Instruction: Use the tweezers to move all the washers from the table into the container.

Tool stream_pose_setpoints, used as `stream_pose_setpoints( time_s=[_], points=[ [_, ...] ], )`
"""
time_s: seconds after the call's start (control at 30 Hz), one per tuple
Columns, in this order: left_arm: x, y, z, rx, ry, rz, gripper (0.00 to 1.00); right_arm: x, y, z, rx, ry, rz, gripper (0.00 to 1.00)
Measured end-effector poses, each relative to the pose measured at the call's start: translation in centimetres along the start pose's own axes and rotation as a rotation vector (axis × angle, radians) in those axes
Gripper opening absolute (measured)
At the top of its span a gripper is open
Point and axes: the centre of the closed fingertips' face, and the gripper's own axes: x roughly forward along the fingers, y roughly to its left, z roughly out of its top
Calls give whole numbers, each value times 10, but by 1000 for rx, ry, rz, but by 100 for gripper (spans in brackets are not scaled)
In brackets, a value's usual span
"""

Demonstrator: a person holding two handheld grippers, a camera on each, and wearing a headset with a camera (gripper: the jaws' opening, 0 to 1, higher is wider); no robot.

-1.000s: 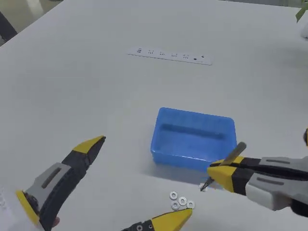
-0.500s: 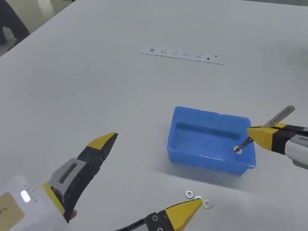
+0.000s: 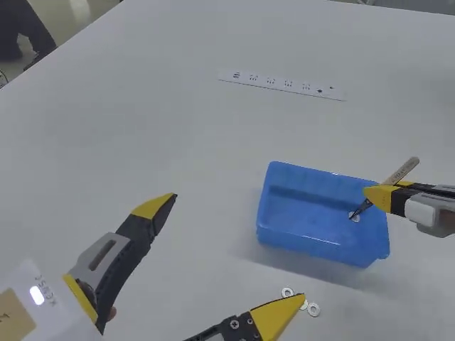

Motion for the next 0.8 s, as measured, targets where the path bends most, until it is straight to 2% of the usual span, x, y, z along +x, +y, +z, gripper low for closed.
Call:
stream_pose_setpoints(
  time_s=[0.07,0.2,0.33,0.47,0.53,0.63,0.8],
  points=[
    [-1,2,2,-11,-13,5,93,4,-2,-6,-12,26,-3,3],
    [-1,5,3,-27,-9,22,92,10,-4,-15,-46,72,-4,3],
    [-1,3,9,-37,-34,20,92,12,-4,-17,-53,74,-4,3],
    [0,2,10,-42,-25,19,92,13,-3,-18,-58,76,-2,3],
    [1,1,11,-41,-26,17,92,14,0,-19,-96,82,9,3],
    [1,0,13,-43,-26,14,92,14,-2,-23,-138,106,-11,3],
    [1,1,15,-45,-31,22,92,13,-2,-20,-136,84,-20,3]
  ],
)
